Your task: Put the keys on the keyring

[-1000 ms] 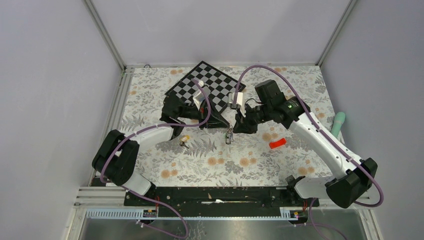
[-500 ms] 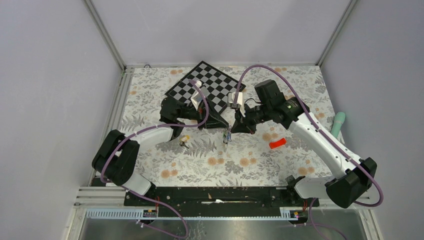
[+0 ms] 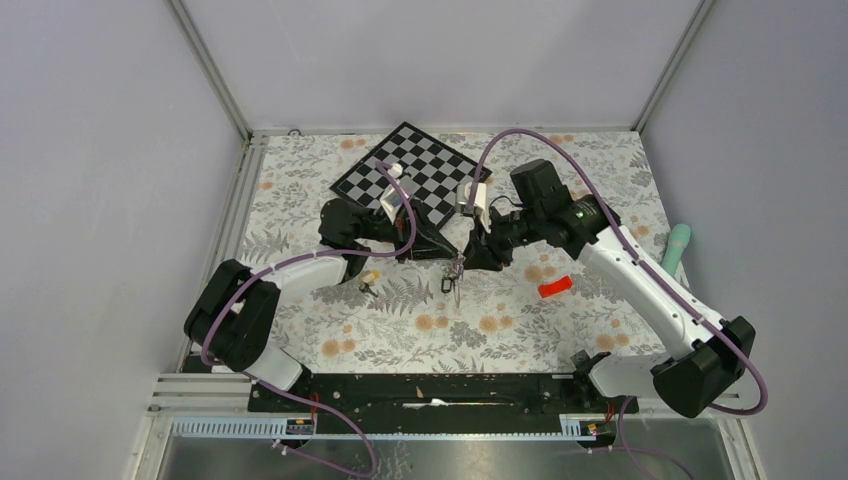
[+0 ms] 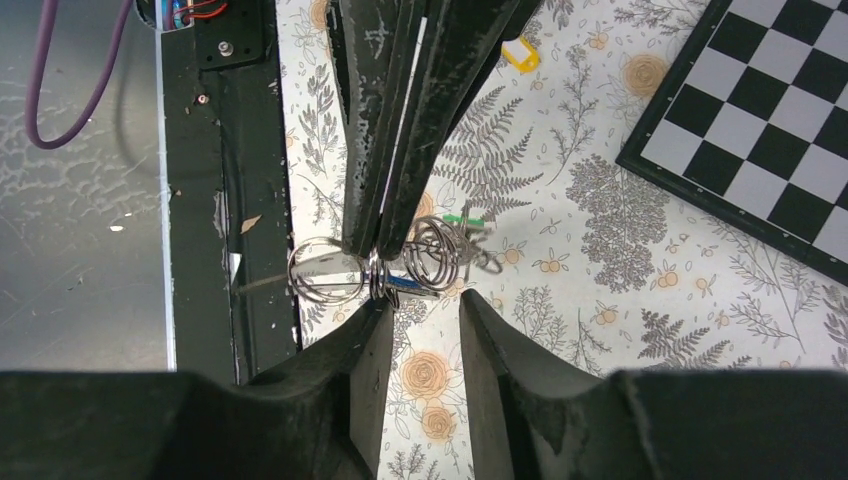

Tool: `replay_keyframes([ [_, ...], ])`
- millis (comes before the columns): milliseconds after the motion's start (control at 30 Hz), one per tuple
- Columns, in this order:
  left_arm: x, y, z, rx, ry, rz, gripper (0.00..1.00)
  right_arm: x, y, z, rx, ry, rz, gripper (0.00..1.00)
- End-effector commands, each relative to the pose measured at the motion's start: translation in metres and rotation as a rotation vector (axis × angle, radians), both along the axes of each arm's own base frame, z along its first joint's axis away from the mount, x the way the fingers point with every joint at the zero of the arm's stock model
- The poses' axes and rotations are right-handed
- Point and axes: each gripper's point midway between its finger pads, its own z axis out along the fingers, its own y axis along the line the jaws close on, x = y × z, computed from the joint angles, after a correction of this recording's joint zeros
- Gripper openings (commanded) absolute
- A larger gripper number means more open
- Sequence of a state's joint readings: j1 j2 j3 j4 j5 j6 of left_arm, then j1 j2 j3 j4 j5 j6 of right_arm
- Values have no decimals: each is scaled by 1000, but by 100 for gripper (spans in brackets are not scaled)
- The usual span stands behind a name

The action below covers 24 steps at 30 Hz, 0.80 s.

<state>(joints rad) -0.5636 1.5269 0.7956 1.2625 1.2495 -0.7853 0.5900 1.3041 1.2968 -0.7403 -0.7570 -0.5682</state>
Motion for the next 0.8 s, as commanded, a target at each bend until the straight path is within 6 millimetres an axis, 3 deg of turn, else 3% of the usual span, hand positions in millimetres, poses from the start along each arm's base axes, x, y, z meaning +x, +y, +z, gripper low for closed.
replay_keyframes([
  [0,-9,4,16,-57,-96,-15,0,2,-6,23,30,-101,-12,39],
  [433,-6,2,16,-56,-77,-10,0,-2,-2,44,76,-110,23,36],
  [767,-5,1,16,-55,-68,-7,0,0,5,42,89,-74,34,35],
])
